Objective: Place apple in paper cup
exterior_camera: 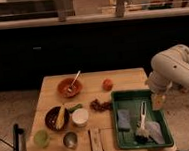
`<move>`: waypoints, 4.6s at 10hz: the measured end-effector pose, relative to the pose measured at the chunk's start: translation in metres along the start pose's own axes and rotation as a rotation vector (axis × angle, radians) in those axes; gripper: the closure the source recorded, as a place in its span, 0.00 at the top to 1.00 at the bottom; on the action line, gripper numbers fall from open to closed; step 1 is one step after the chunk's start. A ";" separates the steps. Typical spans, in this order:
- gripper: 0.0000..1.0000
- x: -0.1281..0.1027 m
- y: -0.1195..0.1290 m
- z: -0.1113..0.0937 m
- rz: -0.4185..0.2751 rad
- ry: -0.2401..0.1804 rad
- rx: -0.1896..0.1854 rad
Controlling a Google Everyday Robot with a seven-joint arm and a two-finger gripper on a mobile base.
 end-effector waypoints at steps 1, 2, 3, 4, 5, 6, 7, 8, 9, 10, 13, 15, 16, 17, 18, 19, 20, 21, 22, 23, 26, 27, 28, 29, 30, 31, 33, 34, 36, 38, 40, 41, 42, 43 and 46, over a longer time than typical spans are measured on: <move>0.80 0.000 0.000 0.000 0.000 0.000 0.000; 0.80 0.000 0.000 0.000 0.000 0.000 0.000; 0.80 0.000 0.000 0.000 0.000 0.000 0.000; 0.80 0.000 0.000 0.000 0.000 0.000 0.000; 0.80 0.000 0.000 0.000 0.000 0.000 0.000; 0.80 0.000 0.000 0.000 0.000 0.000 0.000; 0.80 0.000 0.000 0.000 0.000 0.000 0.000; 0.80 0.000 0.000 0.000 0.000 0.000 0.000; 0.80 0.000 0.000 0.000 0.000 0.000 0.000; 0.80 0.000 0.000 0.000 0.000 0.000 0.000; 0.80 0.000 0.000 0.000 0.000 0.000 0.000; 0.80 -0.010 -0.006 0.002 -0.028 0.001 0.008; 0.80 -0.023 -0.011 0.004 -0.056 0.000 0.013; 0.80 -0.039 -0.016 0.006 -0.080 -0.002 0.018; 0.80 -0.047 -0.019 0.007 -0.093 -0.002 0.021; 0.80 -0.050 -0.021 0.008 -0.099 -0.003 0.024; 0.80 -0.050 -0.024 0.011 -0.109 -0.004 0.026; 0.80 -0.049 -0.029 0.015 -0.118 -0.005 0.027; 0.80 -0.059 -0.038 0.018 -0.136 -0.009 0.030; 0.80 -0.068 -0.043 0.020 -0.151 -0.012 0.032; 0.80 -0.075 -0.054 0.027 -0.173 -0.013 0.034; 0.80 -0.080 -0.063 0.031 -0.184 -0.015 0.035; 0.80 -0.088 -0.070 0.034 -0.200 -0.014 0.033; 0.80 -0.094 -0.075 0.036 -0.211 -0.014 0.031; 0.80 -0.097 -0.076 0.038 -0.215 -0.014 0.030; 0.80 -0.096 -0.077 0.039 -0.218 -0.012 0.028; 0.80 -0.097 -0.086 0.044 -0.234 -0.011 0.027; 0.80 -0.105 -0.094 0.047 -0.247 -0.013 0.028; 0.80 -0.115 -0.103 0.052 -0.270 -0.010 0.024; 0.80 -0.113 -0.104 0.055 -0.280 -0.007 0.019; 0.80 -0.121 -0.114 0.062 -0.312 -0.009 0.021; 0.80 -0.127 -0.117 0.064 -0.331 -0.010 0.021; 0.80 -0.129 -0.119 0.067 -0.348 -0.008 0.018; 0.80 -0.129 -0.120 0.070 -0.353 -0.008 0.016; 0.80 -0.134 -0.127 0.078 -0.391 -0.013 0.012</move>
